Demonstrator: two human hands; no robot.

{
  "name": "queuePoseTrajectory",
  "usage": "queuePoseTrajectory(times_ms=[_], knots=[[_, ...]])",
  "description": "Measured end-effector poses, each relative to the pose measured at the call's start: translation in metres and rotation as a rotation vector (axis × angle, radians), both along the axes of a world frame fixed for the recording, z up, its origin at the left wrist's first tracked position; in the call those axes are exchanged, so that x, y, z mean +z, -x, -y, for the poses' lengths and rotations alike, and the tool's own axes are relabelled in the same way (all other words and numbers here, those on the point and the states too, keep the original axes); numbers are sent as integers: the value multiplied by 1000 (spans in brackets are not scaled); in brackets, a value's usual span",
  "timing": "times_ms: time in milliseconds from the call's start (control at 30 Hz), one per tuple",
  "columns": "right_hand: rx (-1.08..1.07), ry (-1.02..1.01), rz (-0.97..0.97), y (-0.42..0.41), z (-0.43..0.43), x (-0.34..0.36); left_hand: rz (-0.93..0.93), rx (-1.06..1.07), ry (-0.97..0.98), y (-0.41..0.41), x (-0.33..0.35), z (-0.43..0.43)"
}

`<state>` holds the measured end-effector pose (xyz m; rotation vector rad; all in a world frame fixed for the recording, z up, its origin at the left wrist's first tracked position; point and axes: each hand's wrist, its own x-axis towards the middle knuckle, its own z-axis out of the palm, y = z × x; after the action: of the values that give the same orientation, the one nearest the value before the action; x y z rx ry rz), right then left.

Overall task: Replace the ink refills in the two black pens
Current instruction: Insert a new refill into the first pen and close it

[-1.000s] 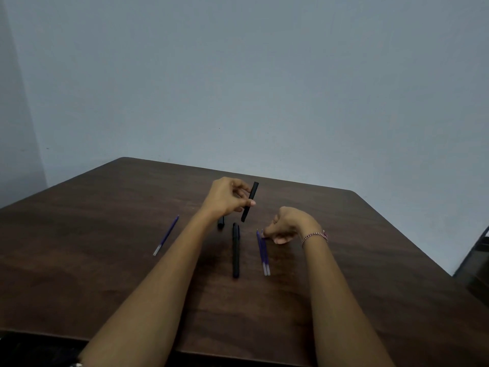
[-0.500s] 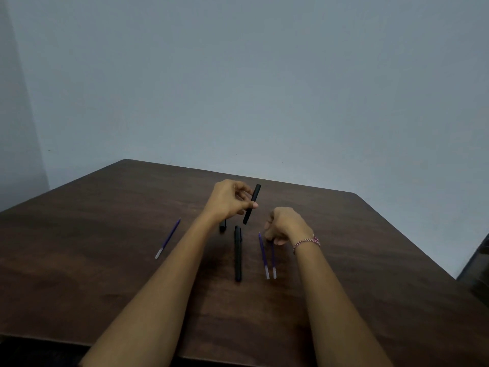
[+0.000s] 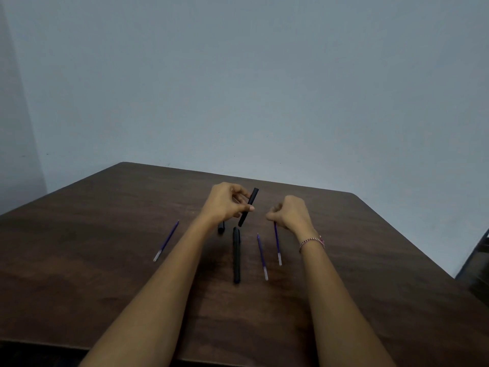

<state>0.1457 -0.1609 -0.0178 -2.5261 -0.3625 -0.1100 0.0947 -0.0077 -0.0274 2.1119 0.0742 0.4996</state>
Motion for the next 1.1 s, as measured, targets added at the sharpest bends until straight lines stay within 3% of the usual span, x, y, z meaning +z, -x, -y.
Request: queuePoseTrajectory(times_ms=[200,367,533,833,1100], knots=[[-7,-460,364,0,8,8,-18,2,-27,-1,-1,-3],[-97,-965,417,4,10,21,-49,-5,-100,-2,-3,-5],[-148,-1190,434,4,11,22,-59,1,-143,-4,-4,-8],[-134,-1277,501,0,8,20,-47,-20,-154,-4,-4,-8],[-27,-1135,385,0,1,13,-12,-7,-110,-3,-3,-9]])
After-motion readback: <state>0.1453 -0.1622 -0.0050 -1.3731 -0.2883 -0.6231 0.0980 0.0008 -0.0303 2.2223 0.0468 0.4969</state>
